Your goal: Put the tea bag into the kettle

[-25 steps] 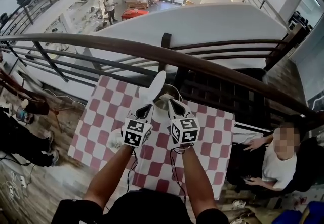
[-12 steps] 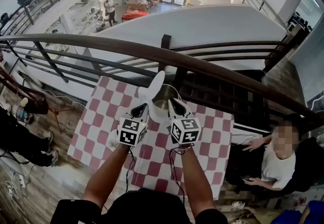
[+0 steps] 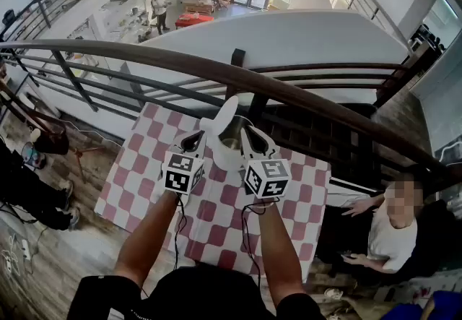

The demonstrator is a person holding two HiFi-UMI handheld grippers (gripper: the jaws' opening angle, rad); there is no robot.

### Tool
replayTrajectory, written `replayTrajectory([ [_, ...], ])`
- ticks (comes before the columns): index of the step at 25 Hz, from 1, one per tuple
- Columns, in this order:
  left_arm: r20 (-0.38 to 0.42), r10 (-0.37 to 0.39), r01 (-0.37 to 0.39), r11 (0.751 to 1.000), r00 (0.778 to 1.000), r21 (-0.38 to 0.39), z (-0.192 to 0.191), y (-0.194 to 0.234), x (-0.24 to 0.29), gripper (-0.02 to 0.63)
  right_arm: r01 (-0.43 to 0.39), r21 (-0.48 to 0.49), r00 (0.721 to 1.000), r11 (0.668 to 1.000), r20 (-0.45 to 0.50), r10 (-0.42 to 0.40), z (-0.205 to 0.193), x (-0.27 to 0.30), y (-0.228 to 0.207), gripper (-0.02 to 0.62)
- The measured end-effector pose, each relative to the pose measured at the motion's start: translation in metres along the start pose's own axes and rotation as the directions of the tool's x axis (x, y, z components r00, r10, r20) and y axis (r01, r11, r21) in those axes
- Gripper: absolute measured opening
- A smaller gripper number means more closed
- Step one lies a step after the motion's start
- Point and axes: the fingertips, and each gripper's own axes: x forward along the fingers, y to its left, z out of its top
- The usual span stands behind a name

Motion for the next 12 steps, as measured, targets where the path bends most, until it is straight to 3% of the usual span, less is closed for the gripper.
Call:
replayTrajectory([
  [12,0.044,0.016,-0.016,1.000,0.999,0.002,0.027,0.006,0.000,-0.002,-0.074,-0.098,0.995,0.992,0.052,0.080,0.052,0.023,0.037,0.018],
])
